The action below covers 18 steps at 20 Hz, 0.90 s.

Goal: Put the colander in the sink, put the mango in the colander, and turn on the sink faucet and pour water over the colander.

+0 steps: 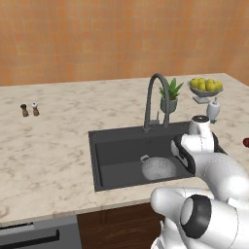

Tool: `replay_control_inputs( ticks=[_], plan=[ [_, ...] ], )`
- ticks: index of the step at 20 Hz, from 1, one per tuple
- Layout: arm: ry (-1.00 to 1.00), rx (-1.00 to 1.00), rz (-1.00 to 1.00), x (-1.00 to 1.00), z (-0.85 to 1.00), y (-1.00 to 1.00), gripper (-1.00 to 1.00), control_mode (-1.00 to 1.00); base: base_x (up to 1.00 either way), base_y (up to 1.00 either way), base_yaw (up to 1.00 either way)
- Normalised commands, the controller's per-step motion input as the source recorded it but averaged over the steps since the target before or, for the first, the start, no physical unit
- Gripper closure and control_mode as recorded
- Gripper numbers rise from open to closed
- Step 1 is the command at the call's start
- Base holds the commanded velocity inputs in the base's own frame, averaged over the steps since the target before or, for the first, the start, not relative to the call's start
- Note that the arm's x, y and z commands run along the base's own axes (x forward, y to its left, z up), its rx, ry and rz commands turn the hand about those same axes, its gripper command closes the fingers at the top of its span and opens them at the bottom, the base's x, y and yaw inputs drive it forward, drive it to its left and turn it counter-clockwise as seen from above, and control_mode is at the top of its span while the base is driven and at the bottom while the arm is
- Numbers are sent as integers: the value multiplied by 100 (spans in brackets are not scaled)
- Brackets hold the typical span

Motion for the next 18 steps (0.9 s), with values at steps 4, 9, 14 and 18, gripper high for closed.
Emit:
replay_control_inputs(
  ticks=[4, 9, 14, 18],
  plan=[
    [11, 0, 29, -6, 55, -67, -100, -100, 0, 0, 0],
    [9, 0, 21, 0, 44, -61, -100, -100, 0, 0, 0],
    [4, 0, 9, 0, 16, -63, -100, -100, 0, 0, 0],
    [0, 0, 7, 1, 0, -65, -100, -100, 0, 0, 0]
  ],
)
